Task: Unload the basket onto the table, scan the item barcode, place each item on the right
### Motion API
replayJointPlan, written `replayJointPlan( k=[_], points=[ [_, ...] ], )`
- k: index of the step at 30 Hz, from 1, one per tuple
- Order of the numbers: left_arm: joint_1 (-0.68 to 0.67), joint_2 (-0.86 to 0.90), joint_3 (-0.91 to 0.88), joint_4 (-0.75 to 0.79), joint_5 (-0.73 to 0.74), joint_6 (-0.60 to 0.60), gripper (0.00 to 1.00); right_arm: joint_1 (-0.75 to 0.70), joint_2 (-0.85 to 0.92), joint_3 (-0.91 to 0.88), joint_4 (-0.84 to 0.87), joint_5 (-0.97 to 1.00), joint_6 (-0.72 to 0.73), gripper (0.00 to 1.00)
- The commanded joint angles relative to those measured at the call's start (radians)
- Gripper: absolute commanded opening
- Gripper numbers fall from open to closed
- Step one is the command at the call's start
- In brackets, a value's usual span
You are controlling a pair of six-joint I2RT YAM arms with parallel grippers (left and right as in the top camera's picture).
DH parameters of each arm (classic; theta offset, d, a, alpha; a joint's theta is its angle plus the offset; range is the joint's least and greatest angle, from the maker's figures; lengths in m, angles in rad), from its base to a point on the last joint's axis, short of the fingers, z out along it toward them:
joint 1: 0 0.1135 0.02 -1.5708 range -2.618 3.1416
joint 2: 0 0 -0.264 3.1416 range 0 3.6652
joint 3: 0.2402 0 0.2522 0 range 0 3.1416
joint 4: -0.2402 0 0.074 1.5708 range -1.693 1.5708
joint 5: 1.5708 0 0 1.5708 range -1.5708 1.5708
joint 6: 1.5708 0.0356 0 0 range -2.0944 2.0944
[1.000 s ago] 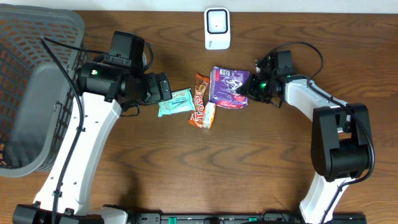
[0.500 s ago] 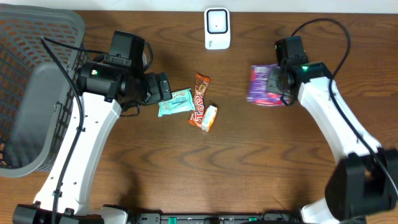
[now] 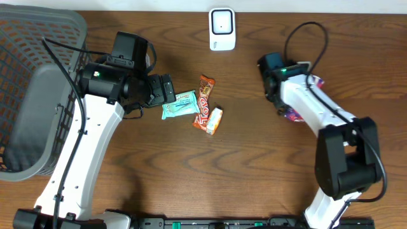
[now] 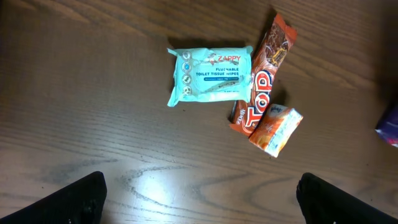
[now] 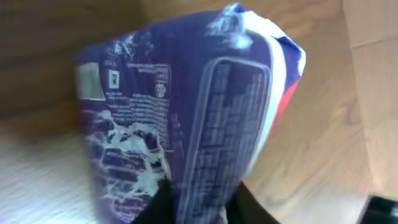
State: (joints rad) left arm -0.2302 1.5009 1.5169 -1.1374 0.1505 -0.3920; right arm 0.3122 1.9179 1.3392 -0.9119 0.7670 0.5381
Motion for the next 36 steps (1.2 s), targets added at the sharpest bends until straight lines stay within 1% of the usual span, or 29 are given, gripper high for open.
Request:
replayJointPlan(
  k=[1,3,4,5,6,7,8,10,12,14,15,16,19,22,23,27,29,33,36],
  points=[
    [0.002,0.002,0.005,-0.003,-0.01,0.003,0.97,0.08,0.005,0.024,0.015,-0.088,0.025,0.34],
    [0.002,0.002,0.005,-0.003,-0.01,0.003,0.98,0.12,0.005,0.055,0.019,-0.089,0.021,0.44],
    [0.002,0.002,0.005,-0.003,-0.01,0.003,0.98,0.14,0.005,0.073,0.022,-0.1,0.021,0.52],
    [0.002,0.002,0.005,-0.003,-0.01,0.003,0.98,0.158,0.005,0.086,0.033,-0.124,0.02,0.56],
    [0.002,0.002,0.005,-0.003,-0.01,0.003,0.98,0.168,0.005,0.094,0.045,-0.154,0.011,0.62],
    [0.002,0.002,0.005,-0.003,-0.01,0.003,0.98,0.179,0.005,0.105,0.066,-0.229,-0.014,0.72],
    [0.002,0.002,0.005,-0.003,-0.01,0.003,0.98,0.181,0.005,0.111,0.08,-0.285,-0.032,0.74],
    [0.002,0.002,0.005,-0.003,-0.01,0.003,0.98,0.178,0.005,0.14,0.086,-0.398,-0.049,0.83],
    [0.002,0.002,0.005,-0.003,-0.01,0.003,0.98,0.142,0.005,0.224,0.058,-0.517,-0.05,0.91],
    [0.002,0.002,0.005,-0.003,-0.01,0.003,0.98,0.097,0.005,0.288,0.022,-0.599,-0.064,0.96],
    [0.002,0.002,0.005,-0.003,-0.01,0.003,0.98,0.068,0.005,0.319,0.002,-0.652,-0.093,0.98],
    [0.002,0.002,0.005,-0.003,-0.01,0.003,0.98,0.04,0.005,0.34,-0.015,-0.697,-0.124,0.99],
    [0.002,0.002,0.005,-0.003,-0.01,0.003,0.98,-0.073,0.005,0.362,-0.076,-0.83,-0.262,0.99],
    [0.002,0.002,0.005,-0.003,-0.01,0.003,0.98,-0.189,0.005,0.353,-0.143,-0.861,-0.278,0.99],
    [0.002,0.002,0.005,-0.003,-0.01,0.003,0.98,-0.25,0.005,0.341,-0.165,-0.911,-0.279,0.99],
    [0.002,0.002,0.005,-0.003,-0.01,0.003,0.98,-0.37,0.006,0.274,-0.179,-1.049,-0.299,0.99],
    [0.002,0.002,0.005,-0.003,-0.01,0.003,0.98,-0.404,0.007,0.218,-0.137,-1.101,-0.319,0.99],
    [0.002,0.002,0.005,-0.003,-0.01,0.003,0.98,-0.438,0.007,0.069,0.017,-1.131,-0.307,0.96],
    [0.002,0.002,0.005,-0.003,-0.01,0.003,0.98,-0.436,0.007,-0.044,0.179,-1.267,-0.319,0.97]
  ],
)
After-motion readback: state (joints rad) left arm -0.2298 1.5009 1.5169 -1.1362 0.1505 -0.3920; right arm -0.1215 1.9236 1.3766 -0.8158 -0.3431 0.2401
